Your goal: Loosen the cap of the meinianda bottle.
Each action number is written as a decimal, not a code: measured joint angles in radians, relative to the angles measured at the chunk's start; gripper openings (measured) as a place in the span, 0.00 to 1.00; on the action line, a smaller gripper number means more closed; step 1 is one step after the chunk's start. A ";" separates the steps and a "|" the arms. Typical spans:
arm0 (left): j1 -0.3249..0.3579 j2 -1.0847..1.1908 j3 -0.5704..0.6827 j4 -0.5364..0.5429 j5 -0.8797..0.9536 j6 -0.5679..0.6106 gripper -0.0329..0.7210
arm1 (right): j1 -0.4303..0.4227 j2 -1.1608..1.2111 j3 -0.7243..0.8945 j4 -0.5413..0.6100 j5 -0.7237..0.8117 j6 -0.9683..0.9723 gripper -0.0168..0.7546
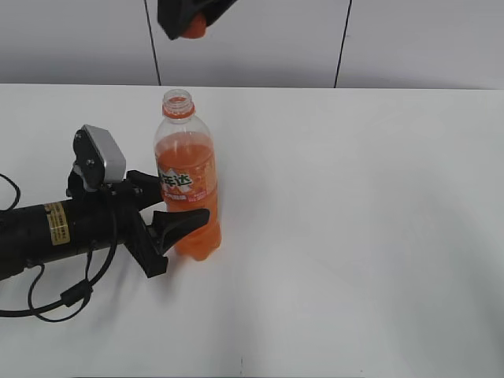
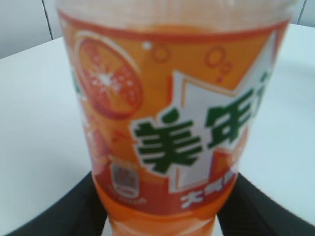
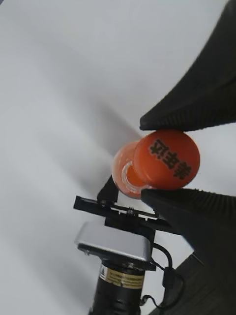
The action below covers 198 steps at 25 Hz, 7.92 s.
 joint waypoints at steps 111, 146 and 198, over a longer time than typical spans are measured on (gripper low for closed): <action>0.048 0.000 0.002 -0.003 0.072 0.000 0.75 | -0.584 -0.080 0.950 -0.033 -0.828 0.138 0.78; 0.334 -0.408 -0.331 -0.489 1.398 0.045 0.75 | -0.585 -0.265 0.701 -0.210 -0.724 0.131 0.78; 0.335 -1.015 -0.141 -0.975 2.139 0.351 0.73 | -0.793 -0.825 1.216 0.037 -0.090 -0.099 0.78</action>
